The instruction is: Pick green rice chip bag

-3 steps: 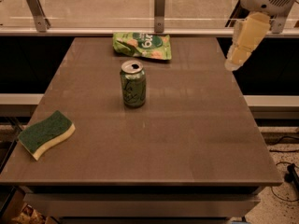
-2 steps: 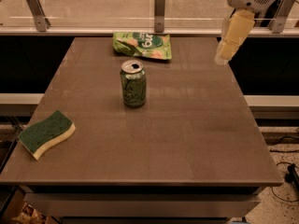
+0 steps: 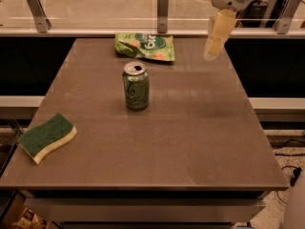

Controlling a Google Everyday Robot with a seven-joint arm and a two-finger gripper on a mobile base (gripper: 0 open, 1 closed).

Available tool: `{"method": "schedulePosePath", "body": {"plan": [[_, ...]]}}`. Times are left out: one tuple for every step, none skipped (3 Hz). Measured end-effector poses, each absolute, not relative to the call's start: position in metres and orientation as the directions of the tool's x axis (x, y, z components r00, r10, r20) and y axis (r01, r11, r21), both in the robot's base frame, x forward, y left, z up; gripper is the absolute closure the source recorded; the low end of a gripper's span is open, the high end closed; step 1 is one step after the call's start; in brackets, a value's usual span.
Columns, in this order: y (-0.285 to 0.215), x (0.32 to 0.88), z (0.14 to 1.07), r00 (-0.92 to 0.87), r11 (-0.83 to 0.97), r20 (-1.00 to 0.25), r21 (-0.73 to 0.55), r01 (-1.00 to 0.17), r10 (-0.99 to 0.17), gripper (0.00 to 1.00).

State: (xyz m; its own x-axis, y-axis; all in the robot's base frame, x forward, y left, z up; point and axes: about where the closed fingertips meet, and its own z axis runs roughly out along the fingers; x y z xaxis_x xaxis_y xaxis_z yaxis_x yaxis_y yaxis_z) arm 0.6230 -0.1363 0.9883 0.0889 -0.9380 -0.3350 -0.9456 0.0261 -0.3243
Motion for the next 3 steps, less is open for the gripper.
{"method": "schedulePosePath", "body": {"plan": [[-0.13,0.64,0.984,0.072,0.038,-0.302,-0.345,-0.938,-0.95,0.0],[-0.125,0.656,0.98,0.037,0.064,-0.249,-0.384,-0.921,-0.968,0.0],[-0.124,0.674,0.973,0.006,0.085,-0.213,-0.415,-0.906,-0.977,0.0]]}}
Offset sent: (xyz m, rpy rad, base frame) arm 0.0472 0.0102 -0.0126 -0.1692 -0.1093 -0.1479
